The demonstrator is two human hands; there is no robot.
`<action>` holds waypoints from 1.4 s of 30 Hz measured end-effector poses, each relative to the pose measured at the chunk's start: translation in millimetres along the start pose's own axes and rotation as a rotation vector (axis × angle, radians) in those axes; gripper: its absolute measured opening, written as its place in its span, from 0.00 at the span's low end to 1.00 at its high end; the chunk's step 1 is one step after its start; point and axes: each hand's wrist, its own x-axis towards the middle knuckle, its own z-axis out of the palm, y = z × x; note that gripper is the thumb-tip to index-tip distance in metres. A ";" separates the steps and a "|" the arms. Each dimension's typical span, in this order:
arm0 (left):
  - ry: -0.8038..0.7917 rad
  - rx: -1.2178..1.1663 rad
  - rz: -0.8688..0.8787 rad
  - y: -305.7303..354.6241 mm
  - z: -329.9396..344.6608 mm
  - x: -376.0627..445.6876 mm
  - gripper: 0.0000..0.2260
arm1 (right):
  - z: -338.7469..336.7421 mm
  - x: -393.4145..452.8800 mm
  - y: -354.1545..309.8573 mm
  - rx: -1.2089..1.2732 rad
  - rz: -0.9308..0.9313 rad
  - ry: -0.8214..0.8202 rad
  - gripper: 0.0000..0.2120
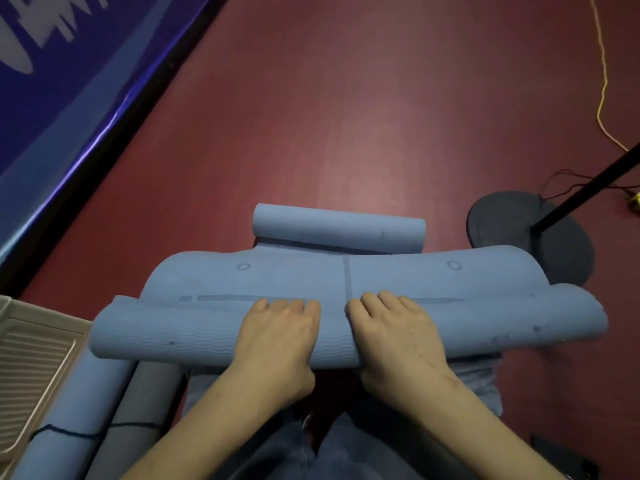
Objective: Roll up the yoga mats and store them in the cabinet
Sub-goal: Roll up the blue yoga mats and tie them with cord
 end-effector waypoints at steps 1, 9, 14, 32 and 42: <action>0.013 -0.019 0.009 -0.9 3.3 -0.7 0.21 | -0.9 2.8 1.1 -0.005 -0.005 -0.029 0.28; 0.252 -0.103 0.020 -6.2 13.7 -2.3 0.28 | -30.0 32.3 16.3 0.062 -0.067 -0.329 0.22; 0.235 -0.109 0.029 0.1 3.9 -2.0 0.27 | -45.5 54.9 29.7 0.125 -0.013 -0.637 0.29; 0.162 0.089 0.039 -1.6 5.4 18.9 0.25 | -42.5 32.4 19.4 0.058 -0.008 -0.249 0.33; -0.188 -0.001 0.075 -17.1 -40.1 57.8 0.21 | -41.2 46.6 8.5 -0.146 0.030 -0.300 0.29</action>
